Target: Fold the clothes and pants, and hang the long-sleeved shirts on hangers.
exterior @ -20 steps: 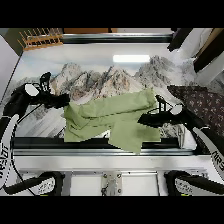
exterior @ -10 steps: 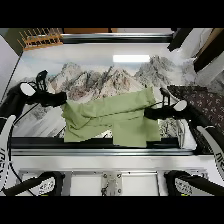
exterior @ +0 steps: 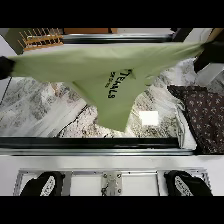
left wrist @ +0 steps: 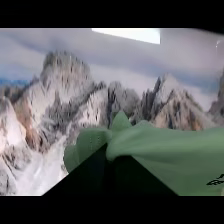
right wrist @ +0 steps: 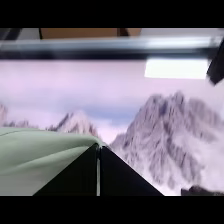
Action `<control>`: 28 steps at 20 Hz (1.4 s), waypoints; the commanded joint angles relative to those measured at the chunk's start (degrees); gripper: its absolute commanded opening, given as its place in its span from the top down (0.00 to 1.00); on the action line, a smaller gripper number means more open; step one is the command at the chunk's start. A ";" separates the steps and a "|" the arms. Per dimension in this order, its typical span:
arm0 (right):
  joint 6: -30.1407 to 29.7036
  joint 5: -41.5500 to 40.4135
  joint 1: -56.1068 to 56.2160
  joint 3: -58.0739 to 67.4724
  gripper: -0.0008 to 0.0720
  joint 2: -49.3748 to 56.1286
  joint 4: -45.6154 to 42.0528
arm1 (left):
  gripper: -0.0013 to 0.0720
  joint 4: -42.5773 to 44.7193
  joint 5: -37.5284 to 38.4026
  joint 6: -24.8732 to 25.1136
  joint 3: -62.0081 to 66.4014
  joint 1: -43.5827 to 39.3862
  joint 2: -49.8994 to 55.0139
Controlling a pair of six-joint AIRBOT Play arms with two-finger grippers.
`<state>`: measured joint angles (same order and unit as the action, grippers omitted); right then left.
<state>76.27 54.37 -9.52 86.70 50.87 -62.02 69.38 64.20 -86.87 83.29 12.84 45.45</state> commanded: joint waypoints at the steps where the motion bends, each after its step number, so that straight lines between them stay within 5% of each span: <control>1: 0.04 -3.50 -1.22 5.46 0.97 -8.83 -1.75 | 0.97 0.07 0.76 0.09 3.21 0.59 -12.22; 9: 3.28 -8.98 -1.22 5.46 0.97 -14.21 -4.42 | 0.97 0.04 1.73 -1.88 -5.40 0.59 -24.55; 16: 4.13 1.62 0.37 5.46 0.97 0.90 3.85 | 0.97 -2.12 19.21 -5.55 -20.48 0.52 -12.90; 19: 3.82 -0.42 4.72 5.46 0.97 13.81 1.01 | 0.97 -1.90 12.74 -4.09 -23.85 -1.33 -2.56; 24: 4.24 -18.23 8.44 5.49 0.97 31.61 -3.45 | 0.97 -1.88 -8.22 2.58 -13.68 -8.92 22.64; 25: 6.19 -19.89 7.98 5.51 0.82 33.29 -3.28 | 0.97 -2.03 -10.32 2.45 -9.20 -9.64 27.78; 26: 7.89 -20.02 7.45 5.51 0.41 34.07 -3.28 | 0.77 -1.92 -10.51 2.40 -3.56 -9.99 33.00; 27: 8.17 -19.28 6.75 5.51 0.08 34.23 -3.37 | 0.31 -1.92 -9.42 1.49 1.73 -9.79 37.13; 28: 8.15 -17.79 5.84 5.49 0.10 33.62 -3.39 | 0.14 -1.90 -6.97 -0.26 6.80 -8.90 40.61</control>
<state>82.59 38.48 -2.61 92.16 81.80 -64.79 67.46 58.87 -86.06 78.50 4.38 74.30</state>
